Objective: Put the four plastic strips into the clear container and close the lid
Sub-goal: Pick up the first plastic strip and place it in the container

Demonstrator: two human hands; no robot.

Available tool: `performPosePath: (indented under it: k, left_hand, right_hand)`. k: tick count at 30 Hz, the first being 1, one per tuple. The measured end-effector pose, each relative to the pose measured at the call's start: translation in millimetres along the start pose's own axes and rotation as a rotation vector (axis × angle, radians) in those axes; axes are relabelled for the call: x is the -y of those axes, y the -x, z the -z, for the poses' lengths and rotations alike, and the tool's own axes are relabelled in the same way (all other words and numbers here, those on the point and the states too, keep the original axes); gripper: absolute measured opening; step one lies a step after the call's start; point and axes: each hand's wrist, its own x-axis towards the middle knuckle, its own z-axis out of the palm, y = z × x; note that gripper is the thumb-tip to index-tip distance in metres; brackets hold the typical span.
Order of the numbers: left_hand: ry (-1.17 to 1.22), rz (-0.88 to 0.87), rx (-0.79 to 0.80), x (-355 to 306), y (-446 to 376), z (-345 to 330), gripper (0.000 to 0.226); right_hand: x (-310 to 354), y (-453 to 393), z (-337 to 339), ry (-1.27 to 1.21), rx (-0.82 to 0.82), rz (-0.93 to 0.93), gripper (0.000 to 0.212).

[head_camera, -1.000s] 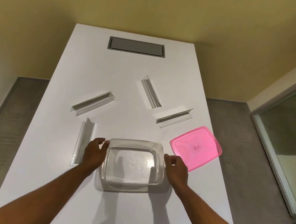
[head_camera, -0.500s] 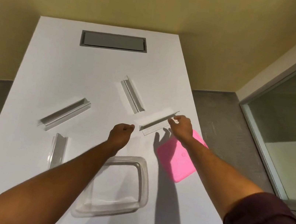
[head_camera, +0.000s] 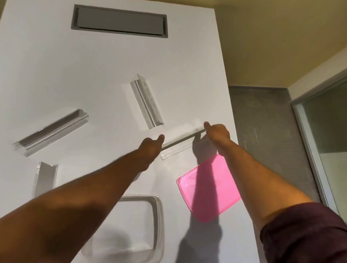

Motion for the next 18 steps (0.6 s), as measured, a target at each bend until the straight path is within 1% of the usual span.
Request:
performPosePath:
  k: [1, 2, 3, 5, 7, 9, 11, 13, 15, 18]
  left_hand:
    - [0.038, 0.014, -0.023, -1.4, -2.2, -3.3, 0.061]
    - [0.070, 0.024, -0.033, -2.3, -2.9, -5.3, 0.044]
    - [0.100, 0.030, -0.027, -2.6, -2.2, -6.4, 0.038]
    - [0.136, 0.031, 0.015, -3.1, 0.4, -6.1, 0.045]
    - [0.165, 0.029, 0.060, -2.4, 6.1, -3.3, 0.050]
    - [0.177, 0.010, 0.087, -0.6, 14.6, -0.6, 0.050]
    - [0.181, -0.026, 0.069, 0.5, 25.8, 1.8, 0.047]
    - [0.127, -0.068, -0.005, 4.6, 37.3, 4.0, 0.044]
    - [0.095, -0.141, -0.138, 12.9, 50.6, 8.4, 0.037]
    - [0.250, -0.298, -0.263, 25.4, 73.4, 16.4, 0.012]
  right_hand:
    - [-1.1, -1.5, -0.4, 0.006, -0.006, 0.007, 0.042]
    - [-2.4, -1.9, -0.6, 0.010, -0.014, 0.013, 0.038]
    - [-4.1, -1.9, -0.3, 0.012, -0.020, 0.022, 0.033]
    - [-9.8, -0.3, 0.8, -0.035, -0.025, 0.035, 0.026]
    - [-14.3, 6.4, 1.9, -0.104, -0.046, 0.043, 0.032]
    - [-18.8, 14.3, 1.0, -0.180, -0.085, 0.072, 0.034]
    - [-23.6, 24.4, -1.7, -0.293, -0.131, 0.109, 0.029]
    - [-26.4, 38.6, -4.3, -0.440, -0.175, 0.134, 0.024]
    - [-28.8, 57.8, -5.7, -0.559, -0.233, 0.175, 0.021]
    - [-30.9, 86.6, -9.3, -0.769, -0.246, 0.224, 0.007]
